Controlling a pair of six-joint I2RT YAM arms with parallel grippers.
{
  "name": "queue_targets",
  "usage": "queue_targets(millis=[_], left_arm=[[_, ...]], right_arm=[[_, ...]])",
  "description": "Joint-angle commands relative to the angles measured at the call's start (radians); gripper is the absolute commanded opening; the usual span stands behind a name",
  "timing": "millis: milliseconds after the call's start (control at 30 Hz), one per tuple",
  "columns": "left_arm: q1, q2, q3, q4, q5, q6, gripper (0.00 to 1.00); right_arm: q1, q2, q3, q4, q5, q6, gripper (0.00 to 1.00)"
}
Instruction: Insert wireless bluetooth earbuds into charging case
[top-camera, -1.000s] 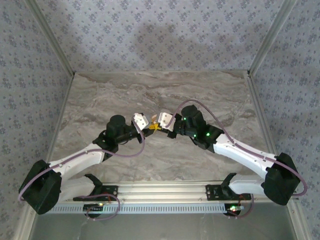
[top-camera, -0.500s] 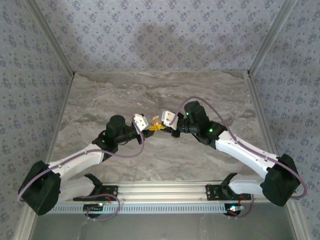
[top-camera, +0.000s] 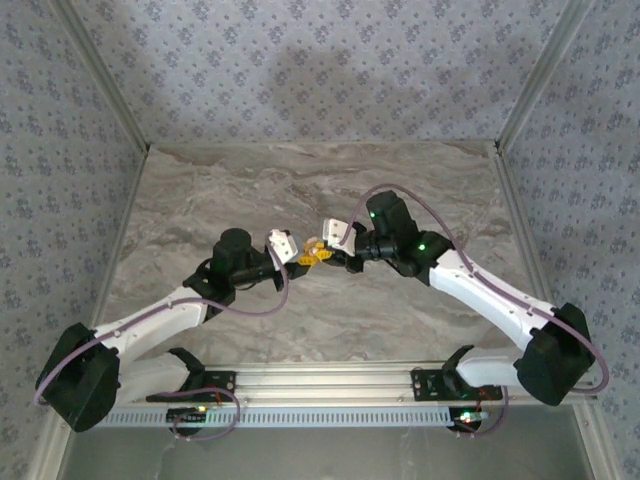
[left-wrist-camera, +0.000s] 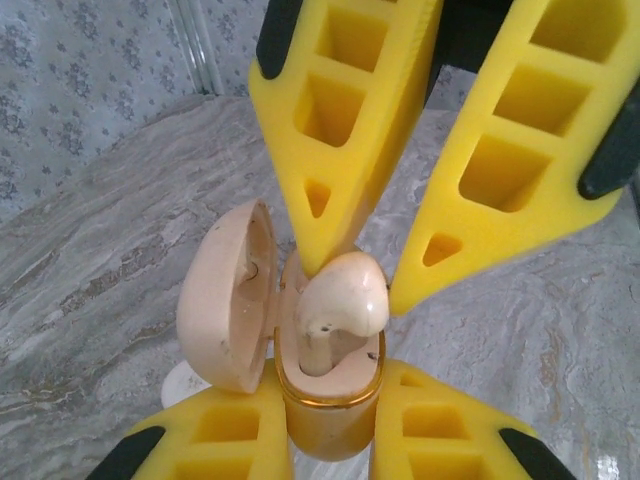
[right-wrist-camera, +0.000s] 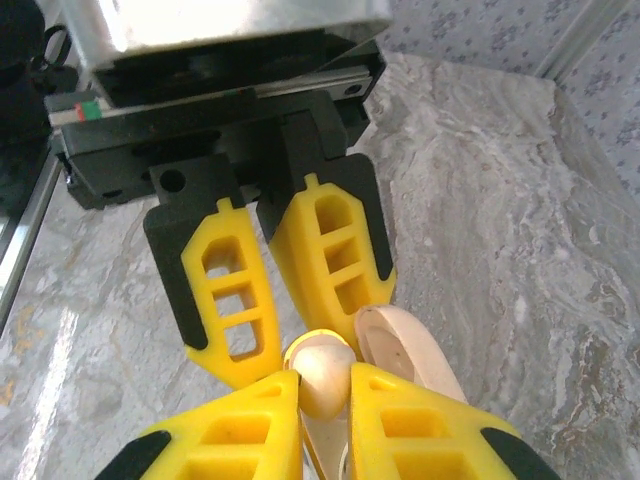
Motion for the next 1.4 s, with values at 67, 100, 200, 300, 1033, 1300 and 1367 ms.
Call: queue_targets(millis=[67,100,200,300,1033,1300,1367], left_arm=[[-0.006,-0.023,0.058,-0.003,0.113,0.04,0.11],[-0.006,-0.023,0.056,-0.004,0.115,0.04,0.11],[-0.006,-0.025,0.055,-0.005,0.12,0.039,0.11],[-0.007,-0.028,0.054,-0.008,0.126,0.037,0.11],[-0.007,-0.029,0.051,-0.016,0.115,0.04,0.11],[-0.007,-0.033,0.053,-0.02,0.103,0.042,0.11],[-0.007,-0.035,0.055,-0.019,0.097,0.042,0.11]], right_arm=[[-0.011,0.041,0.075,-0.144,0.04,-0.105,0.18],[-0.011,0.045,0.085,-0.158,0.044,-0.117,0.18],[-0.013,0.06,0.106,-0.188,0.048,-0.145,0.19],[-0.011,0.068,0.12,-0.205,0.049,-0.16,0.21],[-0.072,-0.064,0.1,-0.181,-0.068,-0.101,0.74],[-0.06,0.053,0.156,-0.252,-0.138,-0.097,0.79],[-0.058,0.076,0.157,-0.265,-0.153,-0.098,0.78]])
